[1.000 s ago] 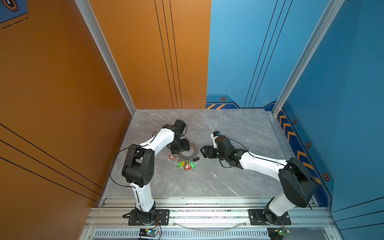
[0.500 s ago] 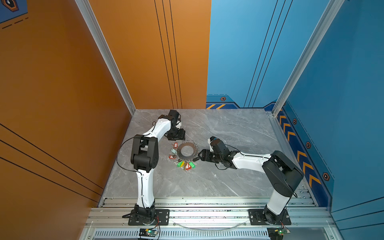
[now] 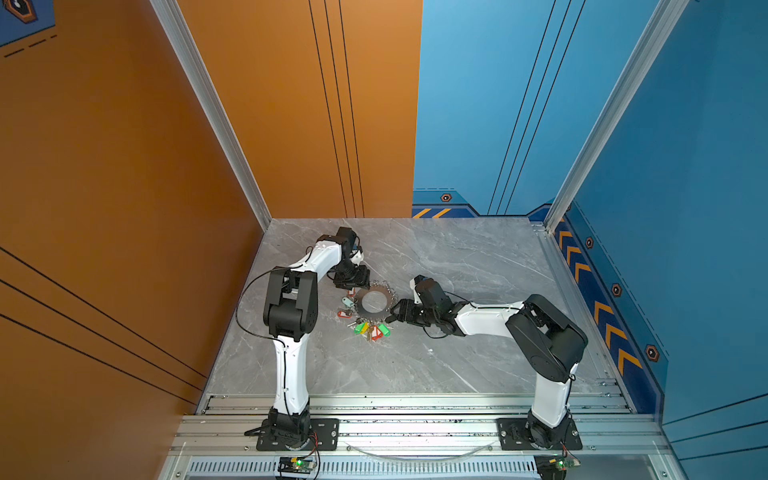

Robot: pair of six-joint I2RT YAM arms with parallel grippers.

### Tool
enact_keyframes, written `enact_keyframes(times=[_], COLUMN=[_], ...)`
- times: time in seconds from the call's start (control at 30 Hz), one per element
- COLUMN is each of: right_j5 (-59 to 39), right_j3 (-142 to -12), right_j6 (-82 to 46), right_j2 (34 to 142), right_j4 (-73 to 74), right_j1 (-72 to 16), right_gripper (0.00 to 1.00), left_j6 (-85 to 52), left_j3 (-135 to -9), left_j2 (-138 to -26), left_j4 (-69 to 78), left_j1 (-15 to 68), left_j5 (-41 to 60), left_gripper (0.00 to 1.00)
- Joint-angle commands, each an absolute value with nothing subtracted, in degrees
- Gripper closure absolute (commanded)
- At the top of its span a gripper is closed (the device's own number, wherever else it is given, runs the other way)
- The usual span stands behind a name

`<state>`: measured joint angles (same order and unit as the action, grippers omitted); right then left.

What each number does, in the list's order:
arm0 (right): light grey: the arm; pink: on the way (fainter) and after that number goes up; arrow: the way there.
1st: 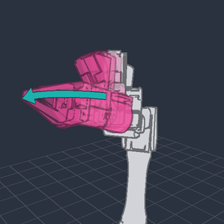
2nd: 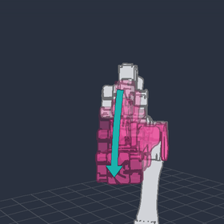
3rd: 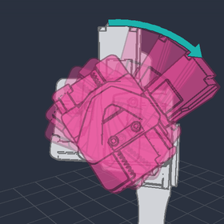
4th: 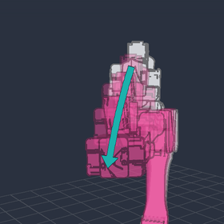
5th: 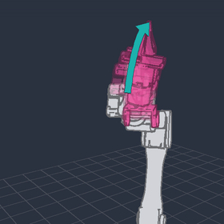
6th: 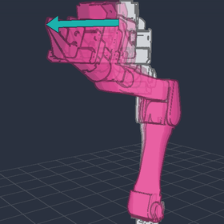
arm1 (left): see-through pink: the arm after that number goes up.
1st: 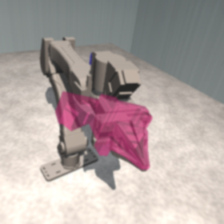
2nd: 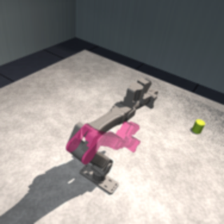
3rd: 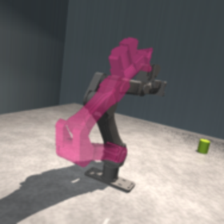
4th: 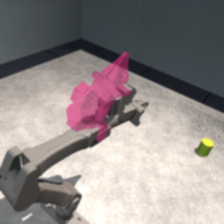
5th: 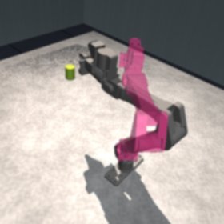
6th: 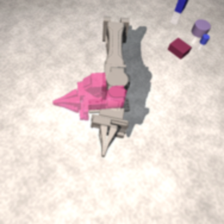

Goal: Remove the keys from the keyring

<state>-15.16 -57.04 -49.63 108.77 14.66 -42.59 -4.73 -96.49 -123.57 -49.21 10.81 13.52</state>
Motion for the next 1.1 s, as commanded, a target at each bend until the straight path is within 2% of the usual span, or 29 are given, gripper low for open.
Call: enact_keyframes(times=[0.0,0.47,0.67,1.07], right_j5=[-17.3,-21.0,-21.7,-22.8], right_j3=[-59.0,-61.0,-61.3,-61.7], right_j6=[-50.5,-51.7,-51.9,-51.9], right_j2=[109.9,113.8,114.6,114.5], right_j4=[16.1,17.9,18.3,18.4], right_j1=[-42.7,-42.1,-41.6,-40.9], right_gripper=[0.41,0.45,0.45,0.46], left_j6=[-3.4,-6.4,-7.0,-4.6], left_j3=[-95.5,-92.9,-98.1,-104.3], left_j2=[-123.5,-122.1,-121.5,-128.5], left_j4=[-50.7,-50.7,-50.7,-50.7], left_j1=[10.4,11.0,10.9,12.4], left_j5=[15.3,21.8,22.0,23.6], left_gripper=[0.32,0.32,0.31,0.31])
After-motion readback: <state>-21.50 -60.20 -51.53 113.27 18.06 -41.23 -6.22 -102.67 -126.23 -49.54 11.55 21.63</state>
